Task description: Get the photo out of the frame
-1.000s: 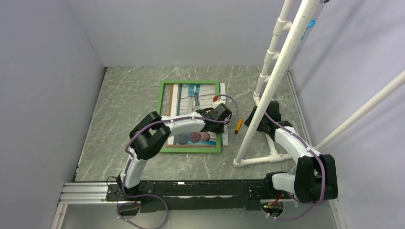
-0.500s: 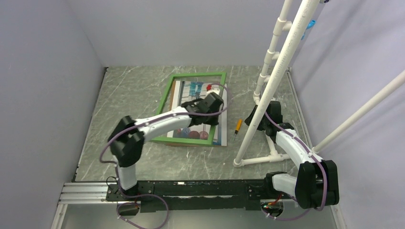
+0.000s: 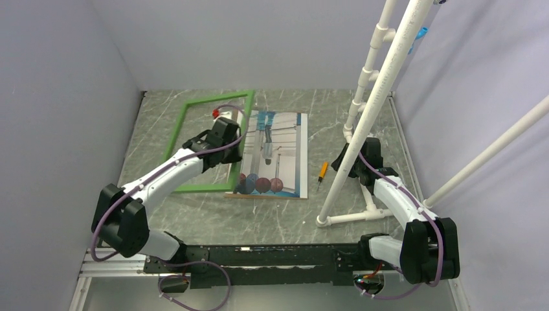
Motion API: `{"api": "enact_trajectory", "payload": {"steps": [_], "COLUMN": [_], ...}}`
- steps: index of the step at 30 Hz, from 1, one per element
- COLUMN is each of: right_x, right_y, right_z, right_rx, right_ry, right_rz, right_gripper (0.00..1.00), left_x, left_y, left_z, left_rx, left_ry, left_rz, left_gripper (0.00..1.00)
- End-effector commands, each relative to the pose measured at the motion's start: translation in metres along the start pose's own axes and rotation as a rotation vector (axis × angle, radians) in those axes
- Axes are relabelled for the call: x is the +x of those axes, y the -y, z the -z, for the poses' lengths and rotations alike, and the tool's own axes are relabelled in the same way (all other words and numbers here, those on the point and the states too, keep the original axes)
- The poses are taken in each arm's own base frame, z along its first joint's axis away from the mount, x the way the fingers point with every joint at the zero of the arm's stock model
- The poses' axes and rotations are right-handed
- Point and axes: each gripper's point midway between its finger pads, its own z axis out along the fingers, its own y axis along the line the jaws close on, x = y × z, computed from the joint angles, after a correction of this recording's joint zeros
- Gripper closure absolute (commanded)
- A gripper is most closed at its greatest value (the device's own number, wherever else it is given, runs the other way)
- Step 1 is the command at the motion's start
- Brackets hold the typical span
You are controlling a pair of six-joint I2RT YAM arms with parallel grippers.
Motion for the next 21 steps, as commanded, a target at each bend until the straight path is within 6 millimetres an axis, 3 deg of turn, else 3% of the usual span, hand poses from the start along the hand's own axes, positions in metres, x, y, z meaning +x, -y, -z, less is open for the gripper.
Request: {"api": "enact_trajectory", "payload": {"steps": [1, 5, 9, 19, 20, 21], "right_x": [-0.010, -0.010, -0.009, -0.001, 0.000, 0.001], "right_y": [-0.006, -0.007, -0.008, -0.020, -0.026, -0.032], "right_z": [0.001, 0.001, 0.001, -0.005, -0.005, -0.005], "right_rx": [-0.034, -0.041, -0.049, -0.122, -0.156, -0.188], "right_ry": [0.043, 0.038, 0.033, -0.018, -0.032, -0.046], "right_rz": [0.020, 0.022, 0.022, 0.037, 0.042, 0.045], "right_gripper": [0.64, 0.64, 0.64, 0.62, 0.59, 0.54], "left_x": [-0.004, -0.004, -0.001, 0.030, 0.032, 0.034], "left_y": [-0.055, -0.097, -0.120, -0.133, -0.133, -0.131], "left_z": [0.006, 0.002, -0.003, -0.012, -0.011, -0.010], "left_rx": [-0.088, -0.136, -0.141, -0.155, -0.156, -0.148], "left_ry": [0.037, 0.058, 0.068, -0.013, -0.026, -0.044], "left_rz": [0.049, 0.064, 0.009, -0.054, -0.045, -0.042], "left_gripper": [1.00, 1.00, 1.00, 1.00, 0.99, 0.91]}}
